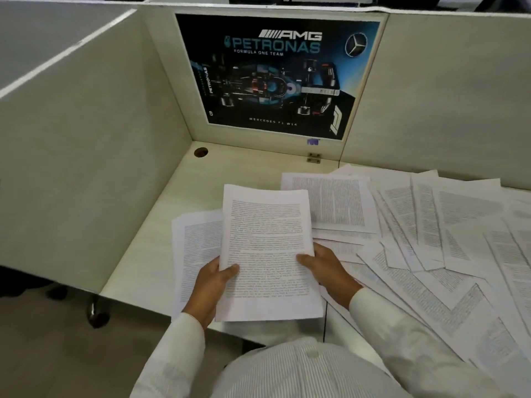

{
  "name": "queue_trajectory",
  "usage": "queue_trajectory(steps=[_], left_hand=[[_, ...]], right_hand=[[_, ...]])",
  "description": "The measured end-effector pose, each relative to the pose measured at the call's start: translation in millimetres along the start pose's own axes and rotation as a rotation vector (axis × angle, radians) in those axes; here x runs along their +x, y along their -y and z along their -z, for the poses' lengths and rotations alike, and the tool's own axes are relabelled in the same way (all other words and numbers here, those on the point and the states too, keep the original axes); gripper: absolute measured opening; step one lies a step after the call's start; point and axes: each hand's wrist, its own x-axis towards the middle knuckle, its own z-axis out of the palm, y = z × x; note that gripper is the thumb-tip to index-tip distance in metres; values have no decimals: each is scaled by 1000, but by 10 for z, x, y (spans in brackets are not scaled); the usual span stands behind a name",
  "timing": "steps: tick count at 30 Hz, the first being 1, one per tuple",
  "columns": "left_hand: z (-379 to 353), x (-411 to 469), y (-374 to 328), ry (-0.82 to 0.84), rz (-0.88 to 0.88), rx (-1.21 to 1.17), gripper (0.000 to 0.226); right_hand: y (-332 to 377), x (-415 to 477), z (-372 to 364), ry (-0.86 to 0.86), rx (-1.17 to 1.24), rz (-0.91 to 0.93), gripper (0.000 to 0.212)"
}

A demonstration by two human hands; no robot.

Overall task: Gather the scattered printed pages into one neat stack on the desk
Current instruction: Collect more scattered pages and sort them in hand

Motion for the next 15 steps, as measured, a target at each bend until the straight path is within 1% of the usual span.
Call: queue_trajectory(steps=[4, 7, 9, 12, 15], left_hand=[[304, 30, 48, -131, -45, 34, 20], [542, 111, 49, -190, -45, 45, 23], [687, 178, 64, -218, -53, 80, 23], [887, 295, 117, -263, -60, 160, 25], [1030, 394, 167, -290, -25, 234, 43]], right_hand=[[-3, 80, -392, 150, -240, 4, 31], [17, 166, -700, 195, -286, 44, 32], [13, 228, -863, 190, -286, 44, 33], [-73, 338, -1000, 147, -248, -20, 42], [-236, 384, -1009, 55, -261, -98, 42]])
